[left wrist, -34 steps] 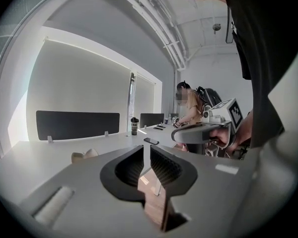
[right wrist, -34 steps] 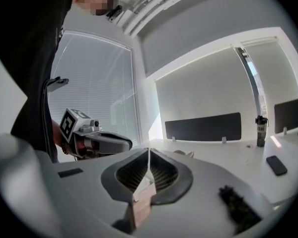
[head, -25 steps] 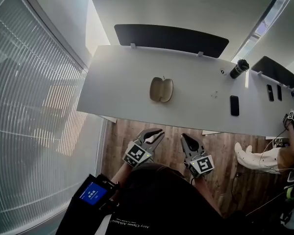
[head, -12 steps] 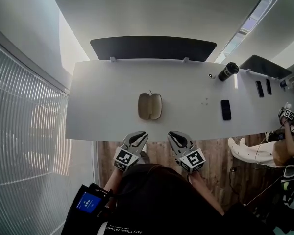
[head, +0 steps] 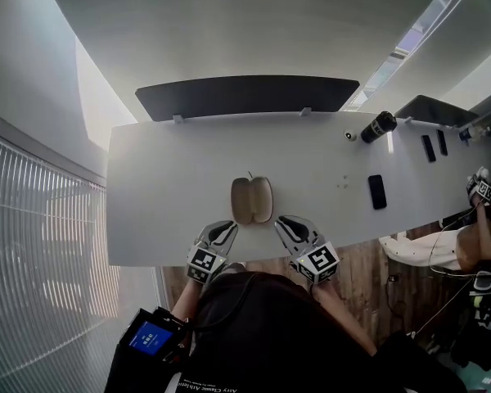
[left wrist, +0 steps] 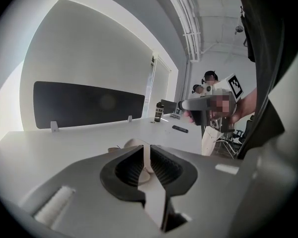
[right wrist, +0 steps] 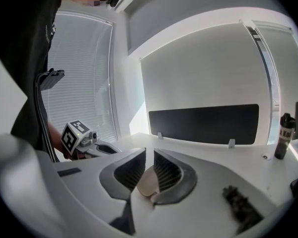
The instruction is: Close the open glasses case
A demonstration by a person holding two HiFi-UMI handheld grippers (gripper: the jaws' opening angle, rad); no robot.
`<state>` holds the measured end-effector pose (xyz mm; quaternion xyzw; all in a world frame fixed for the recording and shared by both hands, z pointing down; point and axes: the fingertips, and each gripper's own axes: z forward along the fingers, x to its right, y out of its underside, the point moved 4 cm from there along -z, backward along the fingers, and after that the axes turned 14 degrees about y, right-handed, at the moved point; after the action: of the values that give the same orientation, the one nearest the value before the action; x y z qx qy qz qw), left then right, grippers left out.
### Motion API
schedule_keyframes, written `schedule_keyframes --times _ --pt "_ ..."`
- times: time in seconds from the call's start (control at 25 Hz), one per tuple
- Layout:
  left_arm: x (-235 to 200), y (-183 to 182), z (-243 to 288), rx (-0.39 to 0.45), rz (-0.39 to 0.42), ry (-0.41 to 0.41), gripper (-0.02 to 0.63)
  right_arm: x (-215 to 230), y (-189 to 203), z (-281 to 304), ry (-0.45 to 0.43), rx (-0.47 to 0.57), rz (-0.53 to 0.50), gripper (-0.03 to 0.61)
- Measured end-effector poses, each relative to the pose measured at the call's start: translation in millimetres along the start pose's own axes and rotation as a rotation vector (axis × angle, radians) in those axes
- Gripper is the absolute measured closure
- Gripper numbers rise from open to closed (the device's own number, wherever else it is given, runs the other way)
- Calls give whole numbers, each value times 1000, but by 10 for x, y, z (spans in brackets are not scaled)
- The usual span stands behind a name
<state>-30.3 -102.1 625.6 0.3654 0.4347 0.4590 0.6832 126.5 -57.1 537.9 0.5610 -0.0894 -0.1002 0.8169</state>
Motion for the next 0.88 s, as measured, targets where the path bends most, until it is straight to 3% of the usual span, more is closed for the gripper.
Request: schedule_keyframes --times 0.48,0.88 --pt "-199 329 241 -85 -66 74 552 253 399 329 48 -128 8 531" --pt "-374 440 592 -138 -157 46 552 737 826 606 -15 -219 54 529"
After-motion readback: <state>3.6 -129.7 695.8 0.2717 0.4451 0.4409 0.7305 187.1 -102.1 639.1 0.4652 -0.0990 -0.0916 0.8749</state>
